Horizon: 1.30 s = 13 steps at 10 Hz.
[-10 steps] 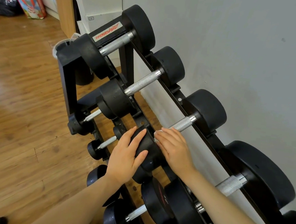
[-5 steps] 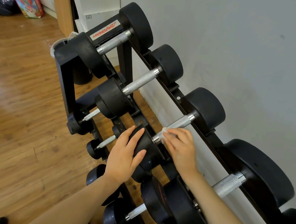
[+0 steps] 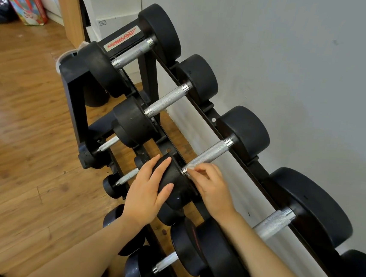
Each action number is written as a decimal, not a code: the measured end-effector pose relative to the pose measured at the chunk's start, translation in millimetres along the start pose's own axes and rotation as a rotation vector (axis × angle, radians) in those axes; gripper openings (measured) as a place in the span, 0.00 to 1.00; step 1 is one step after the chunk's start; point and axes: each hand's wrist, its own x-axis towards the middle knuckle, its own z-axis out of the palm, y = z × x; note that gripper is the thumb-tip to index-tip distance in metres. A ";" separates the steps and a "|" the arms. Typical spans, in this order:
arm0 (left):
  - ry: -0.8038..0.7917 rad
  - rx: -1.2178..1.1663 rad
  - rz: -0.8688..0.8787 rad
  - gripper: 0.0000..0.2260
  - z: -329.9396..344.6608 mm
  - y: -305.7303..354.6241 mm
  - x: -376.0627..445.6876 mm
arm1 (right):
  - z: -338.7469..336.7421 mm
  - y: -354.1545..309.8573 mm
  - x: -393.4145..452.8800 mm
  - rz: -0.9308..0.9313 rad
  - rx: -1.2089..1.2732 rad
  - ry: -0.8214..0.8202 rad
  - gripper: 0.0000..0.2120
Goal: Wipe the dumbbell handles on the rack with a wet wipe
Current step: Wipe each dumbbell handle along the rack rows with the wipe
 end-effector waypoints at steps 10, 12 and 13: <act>-0.008 0.008 -0.006 0.29 -0.5 2.4 0.6 | -10.6 -6.0 19.0 0.212 0.167 -0.093 0.16; -0.007 0.006 -0.001 0.30 -0.4 1.3 0.2 | -10.7 11.8 24.8 -0.079 -0.220 0.103 0.16; -0.004 0.006 0.001 0.29 -0.6 2.3 0.0 | -3.2 6.7 20.9 -0.277 -0.214 -0.057 0.22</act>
